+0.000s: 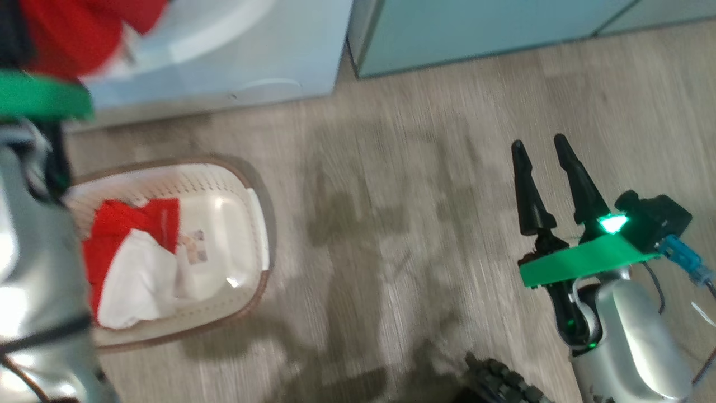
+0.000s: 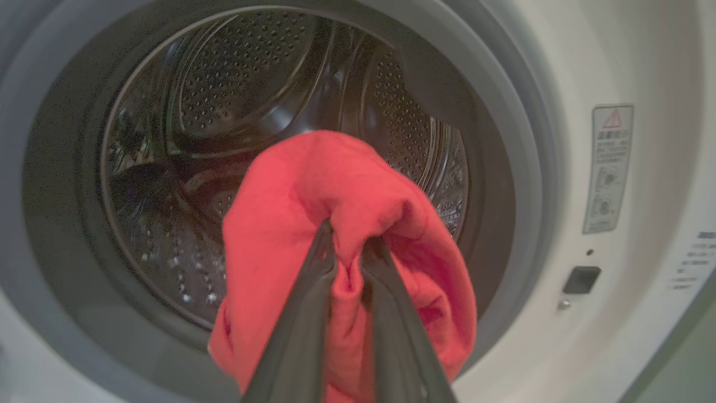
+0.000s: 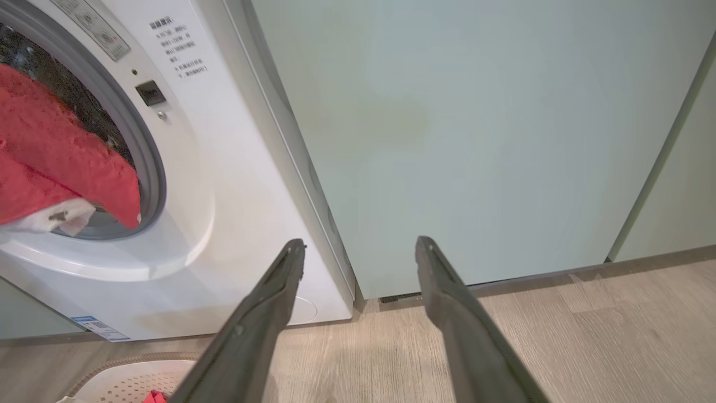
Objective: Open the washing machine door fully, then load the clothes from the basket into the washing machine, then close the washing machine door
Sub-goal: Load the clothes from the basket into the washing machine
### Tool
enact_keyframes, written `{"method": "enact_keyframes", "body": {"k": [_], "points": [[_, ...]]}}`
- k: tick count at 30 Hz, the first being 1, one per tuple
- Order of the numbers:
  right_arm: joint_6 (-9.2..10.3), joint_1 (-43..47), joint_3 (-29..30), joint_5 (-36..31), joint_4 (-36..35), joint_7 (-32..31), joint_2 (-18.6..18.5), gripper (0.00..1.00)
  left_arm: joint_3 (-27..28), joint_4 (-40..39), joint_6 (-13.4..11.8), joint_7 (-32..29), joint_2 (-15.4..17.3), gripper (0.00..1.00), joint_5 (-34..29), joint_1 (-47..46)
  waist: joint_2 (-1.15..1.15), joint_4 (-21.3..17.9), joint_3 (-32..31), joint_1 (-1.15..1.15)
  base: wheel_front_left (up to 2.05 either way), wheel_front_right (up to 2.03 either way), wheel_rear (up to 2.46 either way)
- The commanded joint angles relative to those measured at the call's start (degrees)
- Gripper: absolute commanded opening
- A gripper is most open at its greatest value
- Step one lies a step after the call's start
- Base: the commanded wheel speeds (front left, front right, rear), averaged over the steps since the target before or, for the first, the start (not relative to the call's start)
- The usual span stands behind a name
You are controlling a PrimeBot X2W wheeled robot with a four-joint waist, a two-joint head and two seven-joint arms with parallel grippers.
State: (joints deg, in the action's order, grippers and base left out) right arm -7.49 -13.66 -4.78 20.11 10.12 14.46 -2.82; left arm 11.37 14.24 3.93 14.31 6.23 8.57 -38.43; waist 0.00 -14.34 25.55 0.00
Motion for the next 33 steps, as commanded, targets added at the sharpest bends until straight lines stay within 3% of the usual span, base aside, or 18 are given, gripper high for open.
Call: {"method": "enact_keyframes", "body": {"k": [1,6,9,14,25,33], "points": [[0.00,-1.2,-1.5,0.6,-2.1,0.5,-0.1,1.00,1.4,-0.5,0.3,0.7,3.3,0.00,-1.2,-3.7,0.00,-2.6,4.6,0.00,0.00,0.00,0.00],[0.00,-3.1,-2.4,2.4,-2.8,0.5,-0.1,1.00,1.6,8.6,0.6,0.4,9.2,0.00,-2.1,-17.1,0.00,-4.8,9.8,0.00,0.00,0.00,0.00],[0.00,-4.5,-3.3,3.9,-3.2,0.5,-0.1,1.00,-0.3,15.9,1.4,-1.2,14.3,0.00,-3.8,-28.2,0.00,-6.3,13.5,0.00,0.00,0.00,0.00],[0.00,-5.8,-4.8,6.2,-3.0,0.5,-0.1,1.00,-3.3,23.3,2.1,-2.7,19.4,0.00,-6.3,-39.7,0.00,-8.6,16.6,0.00,0.00,0.00,0.00],[0.00,-7.3,-7.8,10.3,-2.8,0.5,-0.1,1.00,-9.8,37.2,2.5,-1.7,23.9,0.00,-11.2,-53.4,0.00,-12.5,20.4,0.00,0.00,0.00,0.00],[0.00,-7.6,-8.8,11.4,-2.2,0.5,-0.1,1.00,-10.5,42.1,1.0,0.2,25.2,0.00,-11.4,-57.5,0.00,-13.5,21.1,0.00,0.00,0.00,0.00]]}}
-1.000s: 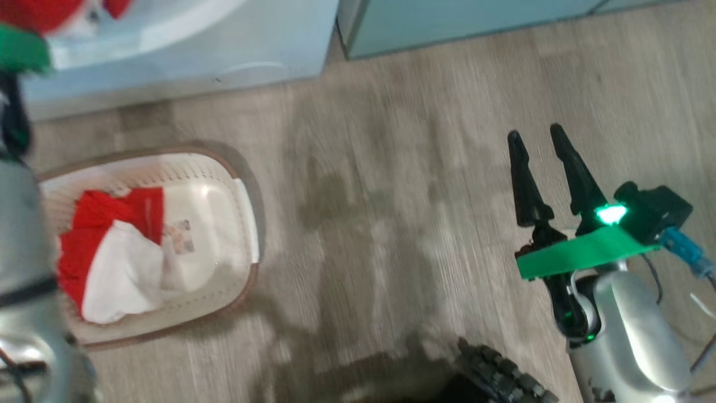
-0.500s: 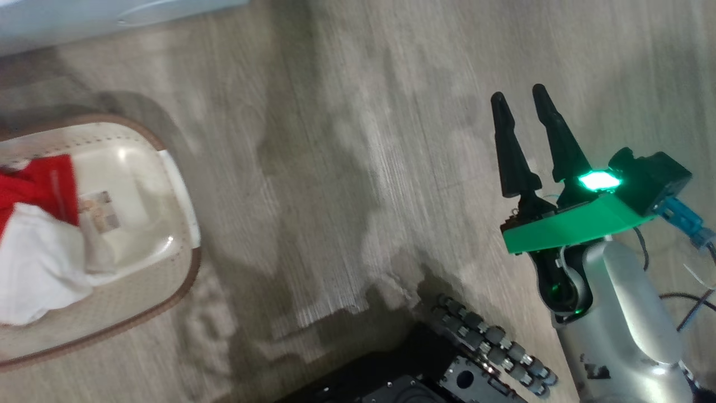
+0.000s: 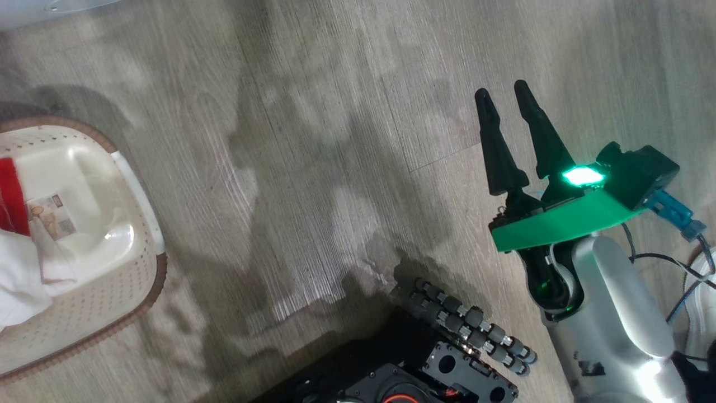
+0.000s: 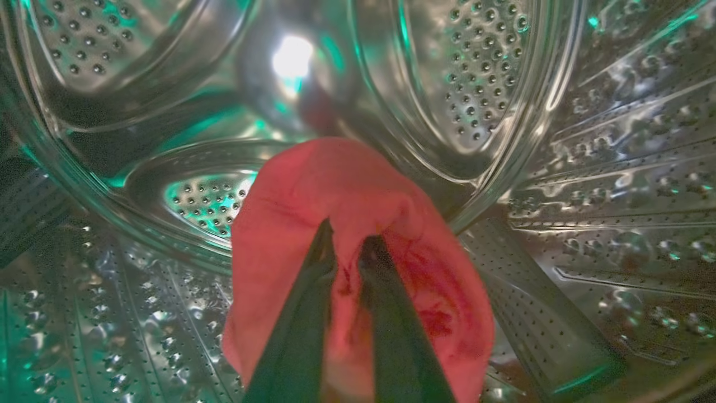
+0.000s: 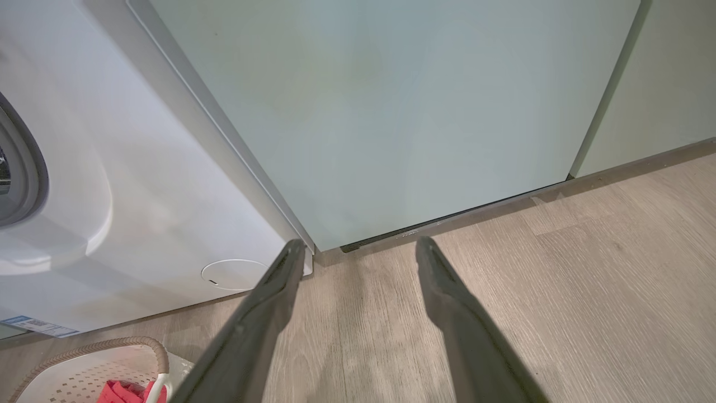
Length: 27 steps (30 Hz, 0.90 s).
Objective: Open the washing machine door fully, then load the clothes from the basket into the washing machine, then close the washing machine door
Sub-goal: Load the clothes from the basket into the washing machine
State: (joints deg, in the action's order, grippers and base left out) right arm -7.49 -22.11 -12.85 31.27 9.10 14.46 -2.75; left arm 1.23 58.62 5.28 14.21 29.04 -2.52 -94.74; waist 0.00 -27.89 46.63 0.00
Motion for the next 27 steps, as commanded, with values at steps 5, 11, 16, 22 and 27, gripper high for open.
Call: {"method": "enact_keyframes", "body": {"k": [5,11,16,22,27], "points": [[0.00,0.5,-0.8,0.3,-1.0,0.5,-0.1,1.00,-0.8,0.3,-1.0,0.7,2.1,1.00,0.1,-2.4,0.00,0.3,0.0,0.00,0.00,0.00,0.00],[0.00,0.2,-0.2,-0.3,-0.7,0.5,-0.1,1.00,-1.0,-0.5,-1.1,0.8,1.3,1.00,1.3,-0.8,0.00,1.1,-1.3,0.00,0.00,0.00,0.00],[0.00,0.6,-0.1,-0.6,-0.4,0.5,-0.1,1.00,-0.6,-2.3,-1.3,0.8,0.2,1.00,2.8,3.9,0.00,1.8,-3.9,0.00,0.00,0.00,0.00],[0.00,1.5,1.4,-2.7,0.0,0.5,-0.1,1.00,-0.1,-4.6,-0.6,0.8,-2.0,1.00,5.1,11.2,0.00,3.5,-8.4,0.00,0.00,0.00,0.00],[0.00,2.4,2.9,-5.0,0.3,0.5,-0.1,1.00,0.3,-6.6,0.0,0.8,-4.5,1.00,6.9,18.0,0.00,5.7,-13.0,0.00,0.00,0.00,0.00]]}}
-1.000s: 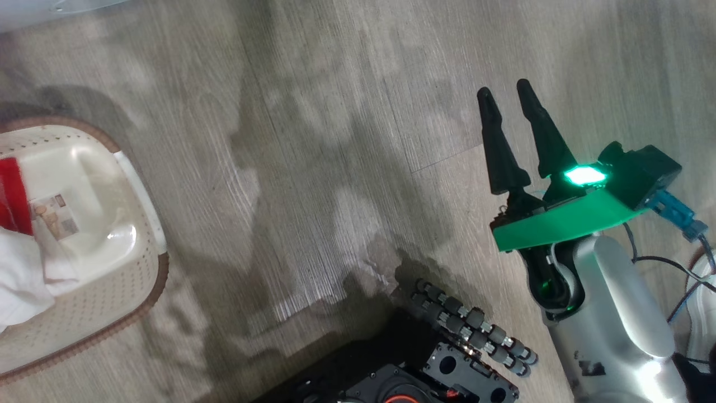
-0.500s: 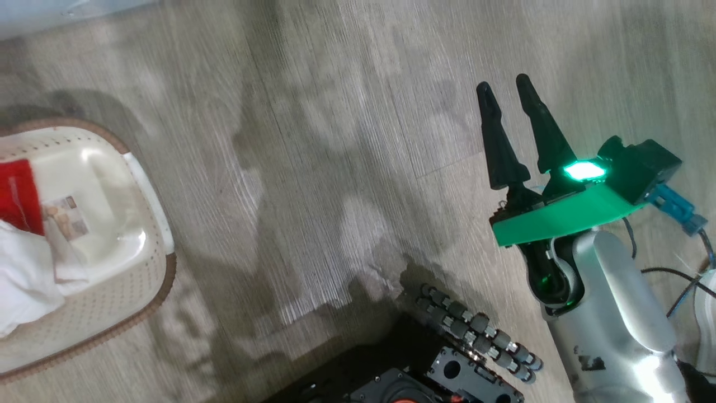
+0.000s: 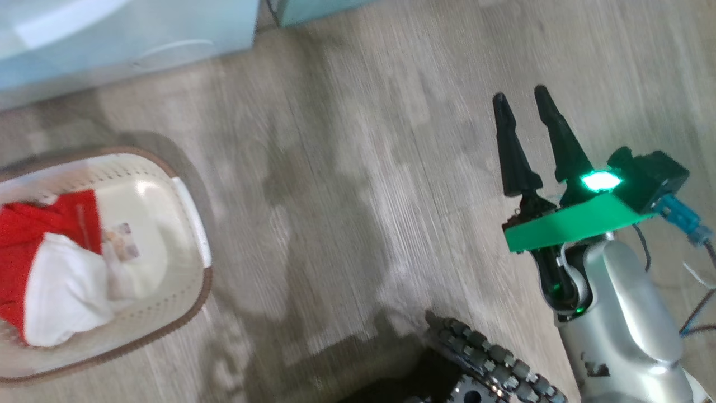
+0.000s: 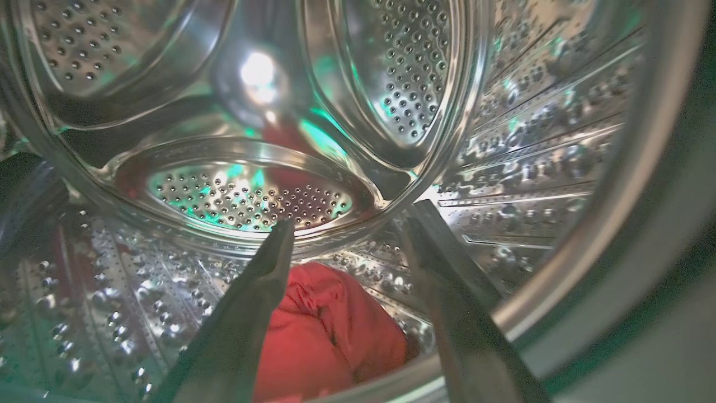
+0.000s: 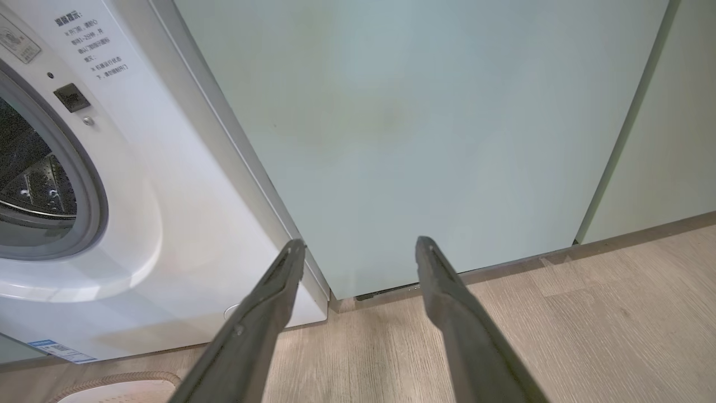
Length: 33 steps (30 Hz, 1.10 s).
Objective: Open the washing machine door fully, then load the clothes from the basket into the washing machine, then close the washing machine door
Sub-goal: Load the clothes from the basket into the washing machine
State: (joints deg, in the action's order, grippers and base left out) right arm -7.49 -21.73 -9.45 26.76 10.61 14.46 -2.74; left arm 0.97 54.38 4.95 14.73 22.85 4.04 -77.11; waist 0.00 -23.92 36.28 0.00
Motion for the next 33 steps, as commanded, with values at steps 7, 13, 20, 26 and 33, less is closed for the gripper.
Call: {"method": "enact_keyframes", "body": {"k": [7,13,20,26,33], "points": [[0.00,4.4,1.2,-4.0,-0.2,0.5,-0.1,1.00,1.2,-7.1,1.6,0.3,-3.7,1.00,3.4,12.4,0.00,5.8,-10.7,0.00,0.00,0.00,0.00],[0.00,6.5,2.9,-6.6,0.4,0.5,-0.1,1.00,-1.3,-13.6,2.1,0.3,-7.2,1.00,2.4,24.1,0.00,9.4,-17.1,0.00,0.00,0.00,0.00],[0.00,9.4,4.4,-8.8,1.0,0.5,-0.1,1.00,-2.5,-20.6,2.3,0.3,-11.4,1.00,2.7,35.3,0.00,13.1,-22.9,0.00,0.00,0.00,0.00],[0.00,12.1,5.4,-9.7,1.1,0.5,-0.1,1.00,-2.3,-27.0,1.2,0.3,-14.8,1.00,1.8,47.2,0.00,15.5,-28.6,0.00,0.00,0.00,0.00],[0.00,14.4,5.5,-10.6,1.4,0.5,-0.1,1.00,-2.3,-34.6,-0.6,0.3,-18.5,1.00,1.6,58.7,0.00,17.5,-32.7,0.00,0.00,0.00,0.00]]}}
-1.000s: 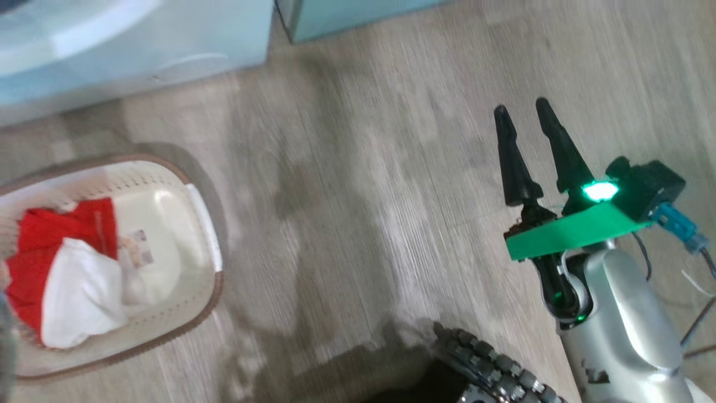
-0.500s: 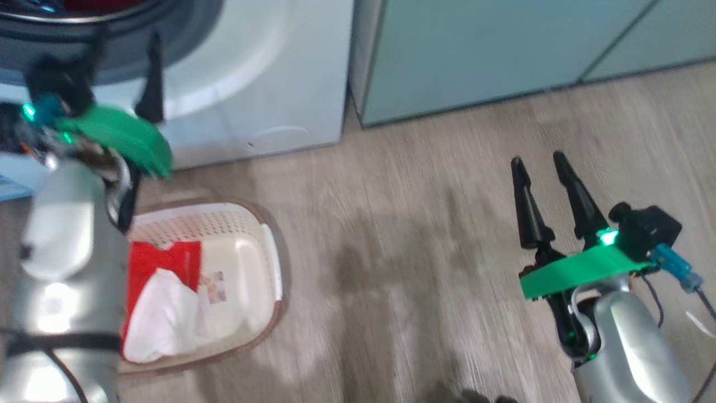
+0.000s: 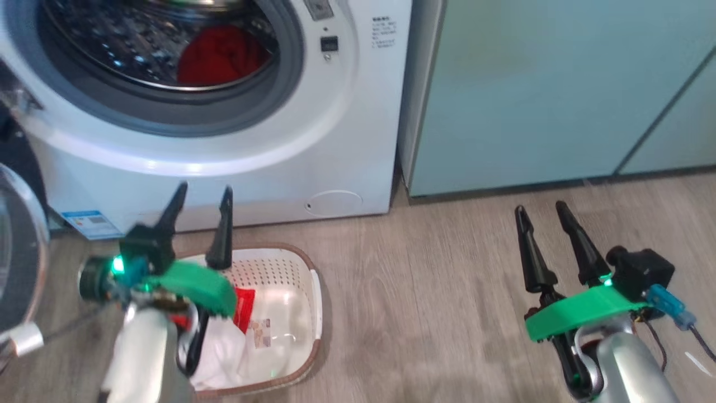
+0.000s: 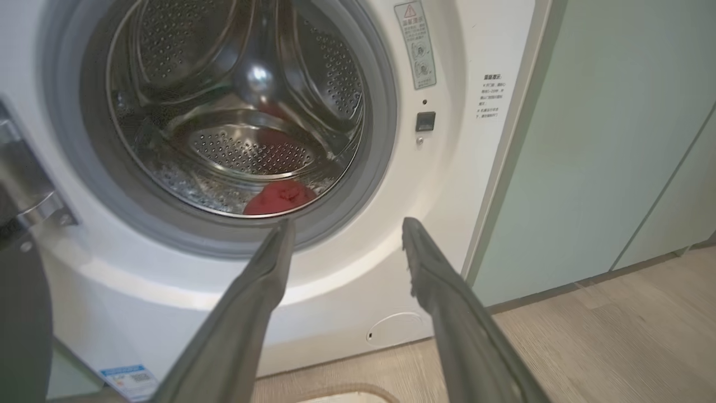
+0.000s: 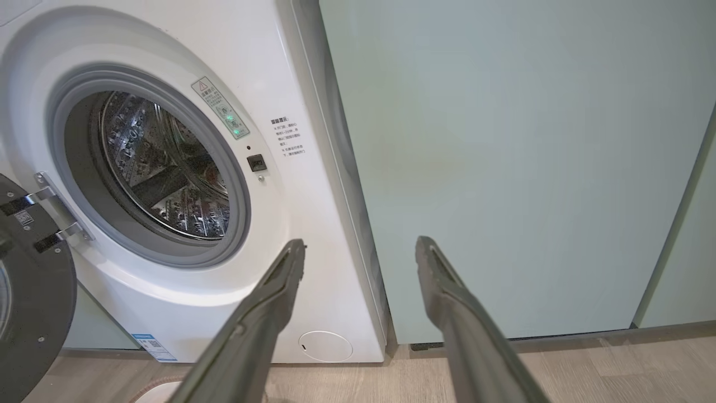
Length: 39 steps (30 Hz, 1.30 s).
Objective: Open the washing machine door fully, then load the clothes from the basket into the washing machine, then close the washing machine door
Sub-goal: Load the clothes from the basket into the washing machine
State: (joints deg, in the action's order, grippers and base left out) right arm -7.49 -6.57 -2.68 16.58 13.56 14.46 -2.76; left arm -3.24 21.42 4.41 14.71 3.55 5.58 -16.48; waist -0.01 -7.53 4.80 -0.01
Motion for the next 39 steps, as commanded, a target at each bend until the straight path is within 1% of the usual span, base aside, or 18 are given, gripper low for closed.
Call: {"method": "enact_keyframes", "body": {"k": [1,3,8,9,10,15,22,39], "points": [[0.00,-0.5,-1.4,-0.5,-1.5,0.5,-0.1,1.00,1.9,-2.6,-0.4,0.3,0.5,1.00,0.2,-0.4,0.01,1.2,-1.7,0.01,0.00,0.00,0.00],[0.00,0.0,-1.3,-0.6,-1.5,0.5,-0.1,1.00,1.9,-5.1,-1.5,0.3,0.0,1.00,0.0,1.9,0.01,1.6,-2.4,0.01,0.00,0.00,0.00],[0.00,1.2,-2.0,-0.5,-1.3,0.5,-0.1,1.00,2.2,-9.8,-4.1,0.3,-0.6,1.00,1.8,6.8,0.01,2.3,-3.7,0.01,0.00,0.00,0.00],[0.00,1.4,-2.2,-0.3,-1.3,0.5,-0.1,1.00,2.3,-11.3,-5.3,0.3,-0.6,1.00,2.8,8.2,0.01,2.5,-3.9,0.01,0.00,0.00,0.00],[0.00,1.5,-2.2,-0.2,-1.3,0.5,-0.1,1.00,2.3,-11.8,-5.9,0.3,-0.6,1.00,3.0,8.8,0.01,2.5,-4.1,0.01,0.00,0.00,0.00],[0.00,2.1,-2.4,0.3,-1.3,0.5,-0.1,1.00,1.3,-13.7,-7.6,0.3,-0.7,1.00,3.9,11.2,0.01,2.8,-4.6,0.01,0.00,0.00,0.00],[0.00,2.4,-2.4,0.4,-1.3,0.5,-0.1,1.00,0.4,-14.2,-8.5,0.3,-0.7,1.00,4.4,11.7,0.01,3.2,-4.7,0.01,0.00,0.00,0.00],[0.00,2.4,-2.7,0.5,-1.3,0.5,-0.1,1.00,-0.4,-13.6,-9.1,0.3,-0.7,1.00,4.8,11.9,0.01,3.0,-4.6,0.01,0.00,0.00,0.00]]}}
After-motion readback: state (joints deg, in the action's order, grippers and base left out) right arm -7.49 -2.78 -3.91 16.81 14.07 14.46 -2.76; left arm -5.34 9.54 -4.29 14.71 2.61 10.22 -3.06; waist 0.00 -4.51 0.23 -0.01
